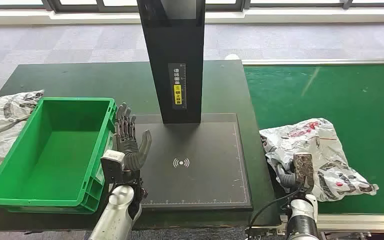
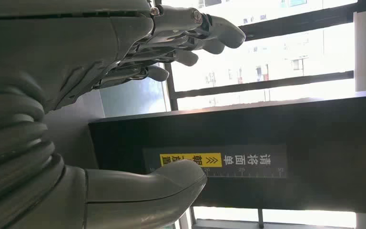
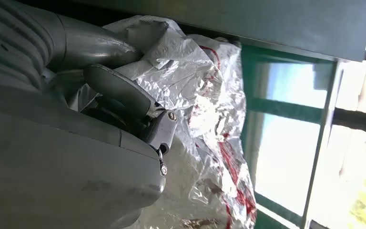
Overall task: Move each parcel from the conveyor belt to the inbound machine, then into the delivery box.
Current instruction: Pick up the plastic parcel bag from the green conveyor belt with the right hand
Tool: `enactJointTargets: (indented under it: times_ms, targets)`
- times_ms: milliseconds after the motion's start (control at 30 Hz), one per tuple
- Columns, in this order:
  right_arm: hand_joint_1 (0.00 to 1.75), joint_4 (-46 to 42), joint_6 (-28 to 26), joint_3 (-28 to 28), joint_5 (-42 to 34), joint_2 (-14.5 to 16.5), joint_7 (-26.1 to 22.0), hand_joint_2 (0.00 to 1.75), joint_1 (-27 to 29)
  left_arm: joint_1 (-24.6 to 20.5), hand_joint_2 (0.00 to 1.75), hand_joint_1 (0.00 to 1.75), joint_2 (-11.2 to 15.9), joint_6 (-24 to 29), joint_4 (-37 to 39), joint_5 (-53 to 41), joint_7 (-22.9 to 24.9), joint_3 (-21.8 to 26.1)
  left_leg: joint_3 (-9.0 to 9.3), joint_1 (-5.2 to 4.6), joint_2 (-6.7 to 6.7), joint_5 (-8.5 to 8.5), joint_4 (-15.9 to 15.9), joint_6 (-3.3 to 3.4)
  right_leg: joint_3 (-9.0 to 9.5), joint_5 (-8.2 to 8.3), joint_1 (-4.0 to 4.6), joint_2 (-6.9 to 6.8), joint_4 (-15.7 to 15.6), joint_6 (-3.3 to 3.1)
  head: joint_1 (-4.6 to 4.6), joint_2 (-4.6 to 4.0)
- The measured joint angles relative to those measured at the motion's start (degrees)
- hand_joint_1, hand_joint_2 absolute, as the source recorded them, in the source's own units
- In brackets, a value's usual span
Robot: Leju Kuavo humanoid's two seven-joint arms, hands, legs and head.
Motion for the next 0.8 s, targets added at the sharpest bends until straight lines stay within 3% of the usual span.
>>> enactJointTargets:
  times_ms: [67,233,367,667,800]
  targets:
    - [1.75,-2.11,-3.63,2.57,-1.11,0.26,-0.01,1.75,0.83,0.0,1.75,0.0,0.0,0.01,0.0,-0.02,0.0,0.01,0.0,0.0,0.01,0.0,0.0,0.0,-0.01,0.0,0.0,0.0,0.0,0.0,0.0,0.0]
    - [1.75,-12.29,-20.29,13.13,-1.94,1.58,-0.05,1.75,4.25,0.0,1.75,0.0,0.0,0.32,0.0,0.06,0.0,0.01,0.0,-0.01,0.07,0.0,0.0,0.0,-0.04,0.0,0.0,0.01,-0.01,0.0,0.0,0.0]
    - [1.75,-19.9,-27.19,19.69,-3.54,2.32,-0.03,1.75,6.84,0.0,1.75,0.0,0.0,0.89,0.0,0.29,0.0,0.01,0.0,-0.01,0.05,0.0,0.0,0.0,-0.05,0.0,0.02,0.01,0.0,0.0,0.0,0.0]
    - [1.75,-30.35,-27.99,28.01,-7.43,2.79,0.02,1.75,9.41,-0.01,1.75,0.0,0.0,1.33,0.09,0.37,0.0,0.01,0.0,-0.01,0.08,0.0,0.0,0.0,-0.04,0.0,0.02,0.0,0.0,0.0,0.0,0.0]
    - [1.75,-31.1,-21.1,30.21,-14.98,2.75,0.05,1.75,9.78,-0.02,1.75,0.0,0.0,1.32,0.15,0.35,0.0,0.01,0.01,-0.01,0.1,0.0,0.0,0.0,-0.04,0.0,0.02,0.01,0.0,0.0,0.0,0.0]
